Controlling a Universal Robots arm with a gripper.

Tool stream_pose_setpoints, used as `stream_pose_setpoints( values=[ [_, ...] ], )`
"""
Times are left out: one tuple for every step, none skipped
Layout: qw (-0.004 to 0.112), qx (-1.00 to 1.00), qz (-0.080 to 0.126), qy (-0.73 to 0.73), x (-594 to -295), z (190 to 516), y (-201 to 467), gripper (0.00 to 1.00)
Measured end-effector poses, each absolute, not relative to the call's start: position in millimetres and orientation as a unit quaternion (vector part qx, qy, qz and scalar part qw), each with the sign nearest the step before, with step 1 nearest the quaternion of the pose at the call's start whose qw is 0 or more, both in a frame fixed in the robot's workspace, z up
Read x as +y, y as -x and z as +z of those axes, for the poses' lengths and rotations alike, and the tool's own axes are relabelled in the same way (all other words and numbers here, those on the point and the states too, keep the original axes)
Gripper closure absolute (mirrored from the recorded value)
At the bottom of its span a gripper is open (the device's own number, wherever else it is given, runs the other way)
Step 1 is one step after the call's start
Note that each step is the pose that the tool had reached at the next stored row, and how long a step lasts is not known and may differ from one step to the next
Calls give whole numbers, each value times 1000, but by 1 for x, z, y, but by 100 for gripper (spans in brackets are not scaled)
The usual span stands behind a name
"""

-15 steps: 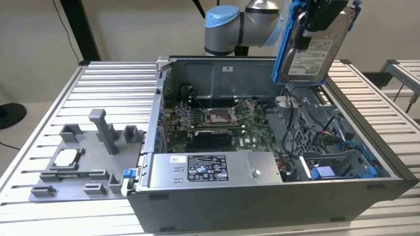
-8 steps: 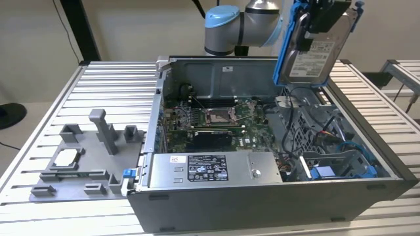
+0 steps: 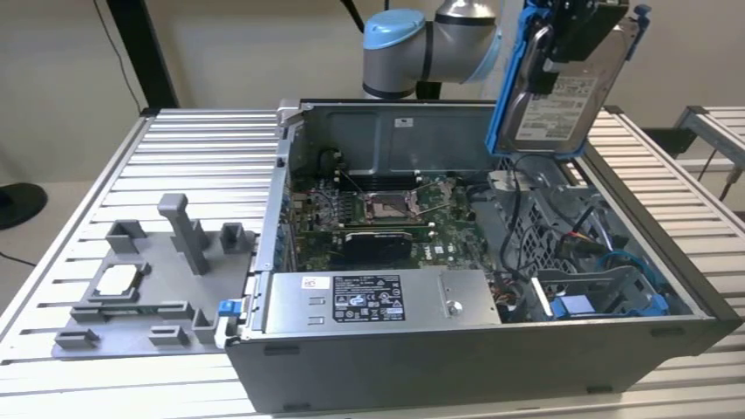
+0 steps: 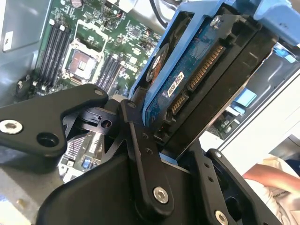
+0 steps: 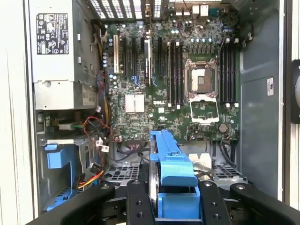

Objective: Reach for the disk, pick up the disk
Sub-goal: 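Pick up the disk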

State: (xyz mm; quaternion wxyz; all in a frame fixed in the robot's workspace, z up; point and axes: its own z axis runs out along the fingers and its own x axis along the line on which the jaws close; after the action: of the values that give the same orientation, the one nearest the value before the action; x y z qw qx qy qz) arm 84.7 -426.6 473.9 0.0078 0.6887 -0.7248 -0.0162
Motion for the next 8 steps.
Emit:
stream_pose_setpoints(
  values=[
    [8, -725, -16, -689, -427, 474, -85, 100],
    [8, -725, -16, -689, -428, 474, -85, 100],
    [8, -725, -16, -689, -429, 474, -85, 100],
    [8, -725, -16, -689, -430, 474, -85, 100],
    [8, -725, -16, -689, -431, 474, -85, 100],
    [8, -725, -16, -689, -432, 474, -85, 100],
    [8, -725, -16, -689, -434, 474, -85, 100],
    [8, -725, -16, -689, -435, 474, -85, 100]
  ],
)
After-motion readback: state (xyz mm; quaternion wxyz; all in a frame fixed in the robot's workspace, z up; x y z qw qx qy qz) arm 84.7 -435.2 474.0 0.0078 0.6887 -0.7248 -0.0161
